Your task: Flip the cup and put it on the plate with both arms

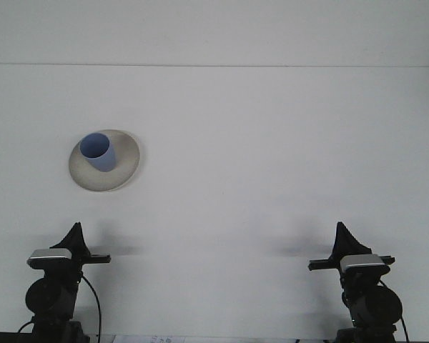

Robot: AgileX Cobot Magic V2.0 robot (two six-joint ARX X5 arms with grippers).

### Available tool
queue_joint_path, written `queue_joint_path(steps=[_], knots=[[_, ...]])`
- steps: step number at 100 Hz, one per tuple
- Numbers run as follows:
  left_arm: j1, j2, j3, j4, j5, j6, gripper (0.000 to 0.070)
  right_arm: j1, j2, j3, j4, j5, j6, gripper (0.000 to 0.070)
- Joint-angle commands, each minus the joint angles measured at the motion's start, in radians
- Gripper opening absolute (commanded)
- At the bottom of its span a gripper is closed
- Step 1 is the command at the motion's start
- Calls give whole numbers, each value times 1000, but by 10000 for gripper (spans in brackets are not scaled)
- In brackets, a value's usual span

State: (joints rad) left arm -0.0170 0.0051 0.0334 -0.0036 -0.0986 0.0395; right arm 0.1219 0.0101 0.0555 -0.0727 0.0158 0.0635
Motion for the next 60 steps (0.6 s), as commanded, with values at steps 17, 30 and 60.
queue_joint_path(steps=[17, 30, 60], knots=[[1, -2, -19, 11, 2, 2, 15, -19, -9, -43, -32, 3, 19, 6], [1, -2, -19, 11, 2, 2, 15, -19, -9, -43, -59, 3, 16, 6], [1, -2, -19, 11, 2, 2, 15, -19, -9, -43, -30, 3, 16, 6]])
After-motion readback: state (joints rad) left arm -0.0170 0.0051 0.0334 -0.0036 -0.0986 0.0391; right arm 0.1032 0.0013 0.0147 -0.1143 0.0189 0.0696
